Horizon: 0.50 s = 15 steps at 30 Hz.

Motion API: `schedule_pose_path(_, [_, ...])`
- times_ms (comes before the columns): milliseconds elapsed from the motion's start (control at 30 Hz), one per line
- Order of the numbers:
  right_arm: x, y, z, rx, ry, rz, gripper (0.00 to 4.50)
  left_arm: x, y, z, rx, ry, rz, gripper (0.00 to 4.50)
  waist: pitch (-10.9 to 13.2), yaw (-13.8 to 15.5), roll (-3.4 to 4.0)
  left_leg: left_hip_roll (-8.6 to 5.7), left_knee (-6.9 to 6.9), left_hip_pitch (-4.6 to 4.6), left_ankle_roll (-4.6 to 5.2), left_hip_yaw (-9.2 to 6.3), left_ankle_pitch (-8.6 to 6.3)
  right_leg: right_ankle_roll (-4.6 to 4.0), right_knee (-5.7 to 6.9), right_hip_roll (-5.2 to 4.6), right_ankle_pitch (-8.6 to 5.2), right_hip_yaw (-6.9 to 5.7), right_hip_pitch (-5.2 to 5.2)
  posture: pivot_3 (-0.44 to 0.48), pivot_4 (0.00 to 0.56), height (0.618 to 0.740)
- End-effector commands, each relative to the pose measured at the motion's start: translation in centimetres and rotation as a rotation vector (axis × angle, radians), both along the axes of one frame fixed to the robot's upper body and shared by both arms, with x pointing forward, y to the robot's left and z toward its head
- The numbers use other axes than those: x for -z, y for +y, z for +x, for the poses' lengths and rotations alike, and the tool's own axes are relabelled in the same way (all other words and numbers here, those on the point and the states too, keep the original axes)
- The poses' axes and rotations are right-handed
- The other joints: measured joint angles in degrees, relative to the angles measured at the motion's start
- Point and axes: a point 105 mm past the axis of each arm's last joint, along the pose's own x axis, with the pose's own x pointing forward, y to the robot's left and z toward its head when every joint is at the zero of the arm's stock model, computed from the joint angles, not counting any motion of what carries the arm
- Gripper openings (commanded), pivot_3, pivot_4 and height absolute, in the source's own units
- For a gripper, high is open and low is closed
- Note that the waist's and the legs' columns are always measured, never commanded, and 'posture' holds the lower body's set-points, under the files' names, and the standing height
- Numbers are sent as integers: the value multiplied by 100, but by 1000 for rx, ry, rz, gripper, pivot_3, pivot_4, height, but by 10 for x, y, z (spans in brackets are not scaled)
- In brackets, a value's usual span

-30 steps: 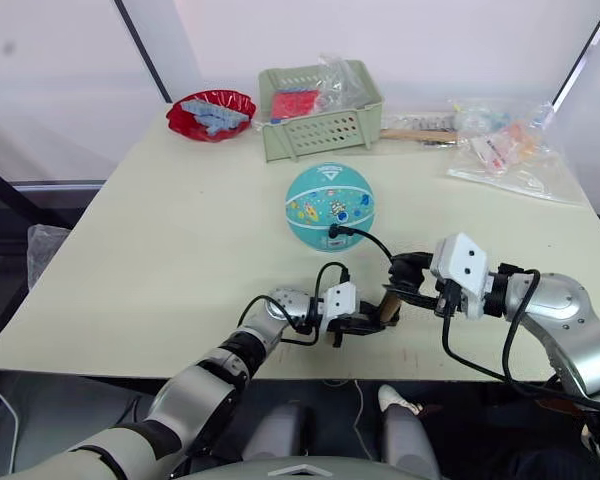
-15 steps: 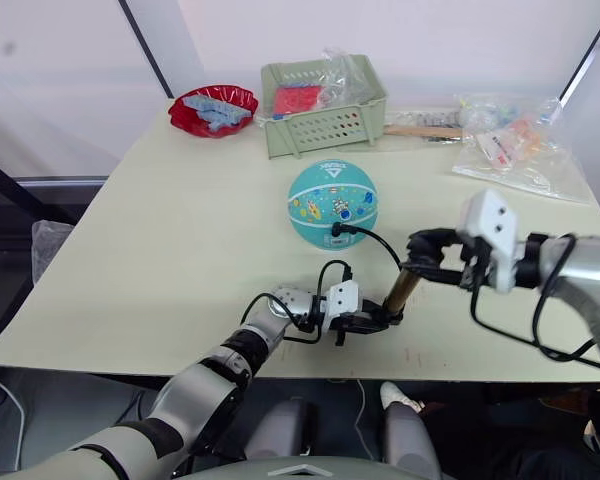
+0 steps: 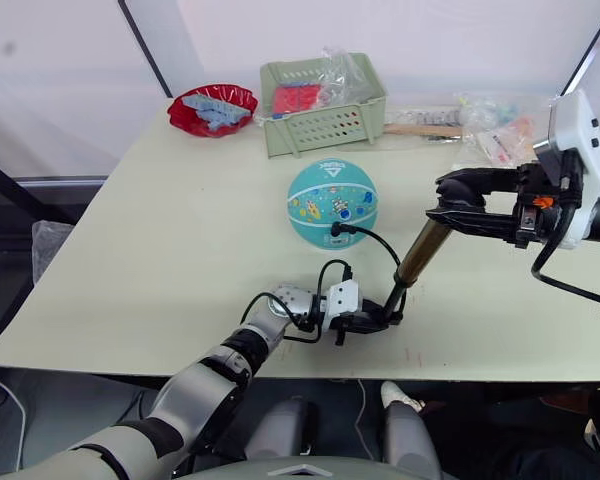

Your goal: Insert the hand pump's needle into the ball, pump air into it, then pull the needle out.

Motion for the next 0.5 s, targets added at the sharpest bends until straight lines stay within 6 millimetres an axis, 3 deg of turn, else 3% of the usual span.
schedule_pose_path(33, [2, -2, 2, 27, -57, -63, 1940, 43, 23, -21, -19, 134, 148, 1031, -1, -1, 1, 1, 0, 0, 0, 0, 0, 0, 0, 0, 0, 0, 0, 0, 150, 736])
schedule_pose_path(133, [39, 5, 8, 19, -6, -101, 1940, 43, 24, -20, -30, 136, 147, 1031, -21, -8, -14, -1, -1, 4, 0, 1, 0, 0, 0, 4, 0, 0, 3, 0, 150, 736])
schedule_pose_path(500, [117, 24, 15, 3, 55, -115, 1940, 46, 27, -23, -28, 141, 147, 1031, -92, -26, -47, 5, 0, 25, 0, 1, 0, 1, 2, 16, 0, 1, 8, 0, 150, 736])
